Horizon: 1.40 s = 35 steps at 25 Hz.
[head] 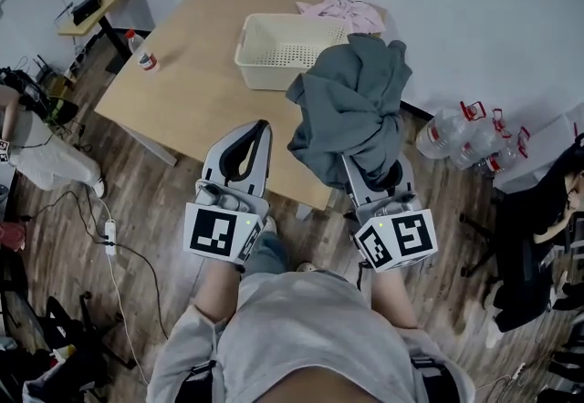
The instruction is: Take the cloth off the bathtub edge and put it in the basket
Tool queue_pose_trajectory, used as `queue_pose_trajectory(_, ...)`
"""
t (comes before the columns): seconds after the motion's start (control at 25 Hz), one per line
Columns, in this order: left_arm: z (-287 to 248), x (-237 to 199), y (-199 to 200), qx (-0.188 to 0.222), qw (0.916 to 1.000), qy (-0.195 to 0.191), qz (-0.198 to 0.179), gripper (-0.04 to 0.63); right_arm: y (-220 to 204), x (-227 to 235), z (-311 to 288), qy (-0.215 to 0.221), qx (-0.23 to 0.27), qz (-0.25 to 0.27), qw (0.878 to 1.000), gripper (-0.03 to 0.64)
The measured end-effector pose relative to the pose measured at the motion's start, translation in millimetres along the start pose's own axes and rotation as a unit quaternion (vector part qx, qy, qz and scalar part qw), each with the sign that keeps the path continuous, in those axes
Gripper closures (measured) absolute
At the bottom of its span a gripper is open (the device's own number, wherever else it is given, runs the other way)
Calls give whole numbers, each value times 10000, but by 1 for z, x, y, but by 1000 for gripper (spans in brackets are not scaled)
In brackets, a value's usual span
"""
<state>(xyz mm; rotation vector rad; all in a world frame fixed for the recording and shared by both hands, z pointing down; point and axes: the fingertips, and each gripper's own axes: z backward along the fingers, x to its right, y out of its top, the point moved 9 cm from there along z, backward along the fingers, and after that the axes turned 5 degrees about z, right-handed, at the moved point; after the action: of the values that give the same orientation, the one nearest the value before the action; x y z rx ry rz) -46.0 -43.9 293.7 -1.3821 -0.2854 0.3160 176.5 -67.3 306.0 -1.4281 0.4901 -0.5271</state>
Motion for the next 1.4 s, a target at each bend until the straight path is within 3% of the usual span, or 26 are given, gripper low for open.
queue_pose_trajectory(0.72,-91,-121,-12,38,9983,-586,59,598,-7,1,-128,-556,61,20,9984,394)
queue_pose_trajectory(1.4,-139,-177,-33,-50,9911,-1304,270,598,-16,-9,-180,-1148,-14,101,9933,394)
